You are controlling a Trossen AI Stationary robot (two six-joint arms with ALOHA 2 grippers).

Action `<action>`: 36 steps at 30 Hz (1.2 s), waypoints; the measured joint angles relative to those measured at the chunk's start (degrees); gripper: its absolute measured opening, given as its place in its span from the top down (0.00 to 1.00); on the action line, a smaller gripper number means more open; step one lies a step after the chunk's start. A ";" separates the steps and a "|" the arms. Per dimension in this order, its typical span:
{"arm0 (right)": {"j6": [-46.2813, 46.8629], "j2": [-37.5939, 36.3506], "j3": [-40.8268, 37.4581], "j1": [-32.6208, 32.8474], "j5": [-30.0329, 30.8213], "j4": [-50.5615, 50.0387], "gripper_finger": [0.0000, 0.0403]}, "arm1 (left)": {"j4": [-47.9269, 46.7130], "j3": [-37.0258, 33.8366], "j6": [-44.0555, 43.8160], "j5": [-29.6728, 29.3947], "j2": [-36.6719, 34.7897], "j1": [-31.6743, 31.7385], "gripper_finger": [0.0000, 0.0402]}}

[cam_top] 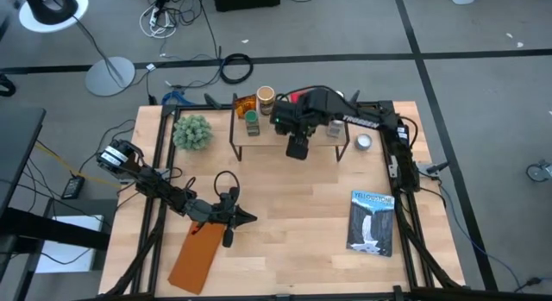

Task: Shelf spices
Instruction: Put the brown seasoning bottle on the shelf

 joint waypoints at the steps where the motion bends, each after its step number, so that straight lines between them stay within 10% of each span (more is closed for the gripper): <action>1: 0.00 0.00 0.00 -0.89 -0.57 -0.02 0.55 | -0.02 0.00 0.00 0.02 0.00 0.00 1.00; 36: 5.25 -4.65 -1.73 -0.21 -1.25 -0.01 0.55 | -2.68 0.00 -0.26 6.62 0.00 0.00 1.00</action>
